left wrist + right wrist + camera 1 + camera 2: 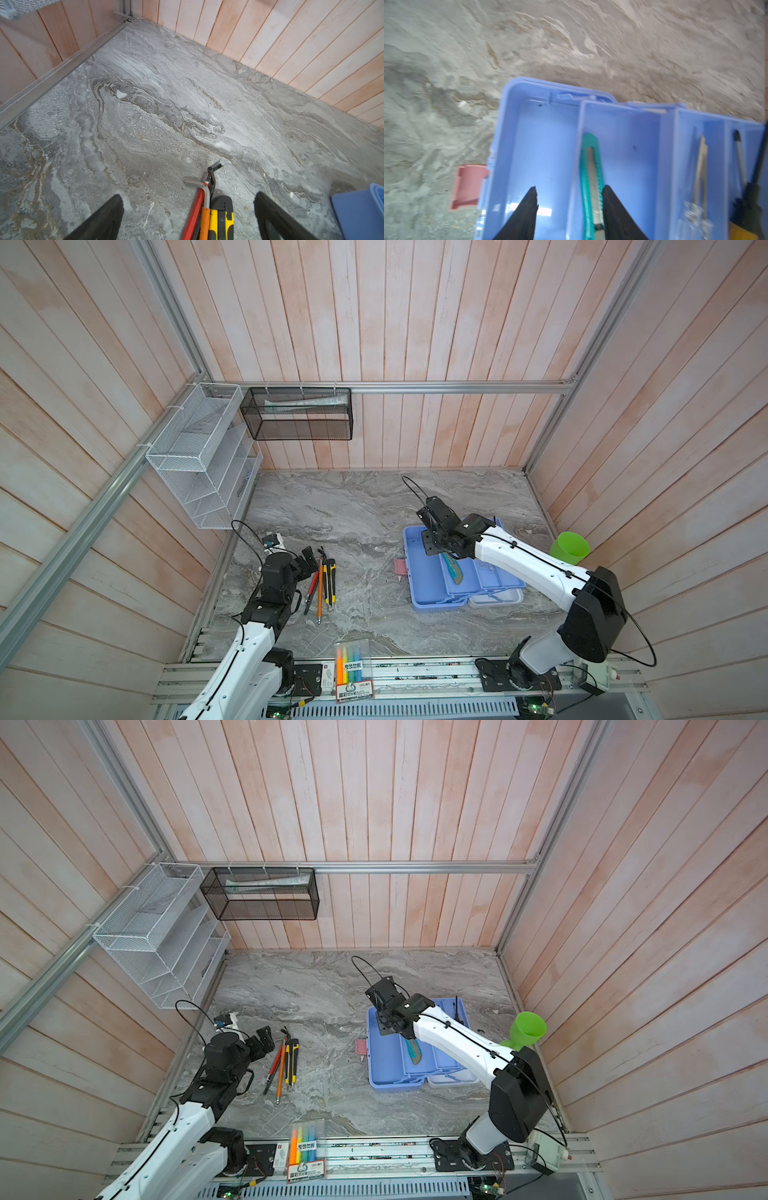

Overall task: Pack the tool kit
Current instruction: 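Release the teal box cutter and move the right gripper back toward the tools, then lower the right gripper onto the yellow-and-black box cutter and grasp it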

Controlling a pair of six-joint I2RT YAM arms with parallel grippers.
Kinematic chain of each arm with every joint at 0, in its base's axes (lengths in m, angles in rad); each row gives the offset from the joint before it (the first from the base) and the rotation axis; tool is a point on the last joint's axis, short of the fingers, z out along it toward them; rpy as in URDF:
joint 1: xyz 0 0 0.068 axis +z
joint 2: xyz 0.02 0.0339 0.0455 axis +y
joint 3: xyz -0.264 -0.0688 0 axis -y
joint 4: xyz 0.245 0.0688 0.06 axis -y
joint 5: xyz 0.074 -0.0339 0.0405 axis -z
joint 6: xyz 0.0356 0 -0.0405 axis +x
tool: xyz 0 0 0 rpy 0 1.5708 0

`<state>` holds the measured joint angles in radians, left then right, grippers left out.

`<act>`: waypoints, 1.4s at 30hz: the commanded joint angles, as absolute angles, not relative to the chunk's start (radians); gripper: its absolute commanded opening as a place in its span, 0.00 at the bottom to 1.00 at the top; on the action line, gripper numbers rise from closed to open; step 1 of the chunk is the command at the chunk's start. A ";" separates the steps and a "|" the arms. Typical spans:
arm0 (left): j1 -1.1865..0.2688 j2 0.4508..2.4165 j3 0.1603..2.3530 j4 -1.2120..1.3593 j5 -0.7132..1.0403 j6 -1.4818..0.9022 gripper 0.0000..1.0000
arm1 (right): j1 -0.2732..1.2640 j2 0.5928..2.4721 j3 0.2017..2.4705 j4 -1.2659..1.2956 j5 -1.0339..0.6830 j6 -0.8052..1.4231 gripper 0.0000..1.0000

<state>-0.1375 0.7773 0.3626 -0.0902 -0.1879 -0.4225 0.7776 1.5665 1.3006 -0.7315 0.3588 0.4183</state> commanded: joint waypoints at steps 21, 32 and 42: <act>-0.027 0.698 0.324 -0.144 -0.181 -0.490 1.00 | 1.153 2.261 1.807 -0.453 0.094 0.427 0.61; -0.022 0.688 0.322 -0.145 -0.174 -0.489 1.00 | 1.175 2.369 1.920 -0.566 0.146 0.410 0.61; -0.020 0.686 0.321 -0.145 -0.172 -0.488 1.00 | 1.172 2.334 1.876 -0.653 0.214 0.402 0.61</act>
<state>-0.0261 0.6979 0.3408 -0.1402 -0.1864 -0.4828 1.1740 2.3482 1.8996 -0.5343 0.1520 0.4179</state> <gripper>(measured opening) 0.997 0.613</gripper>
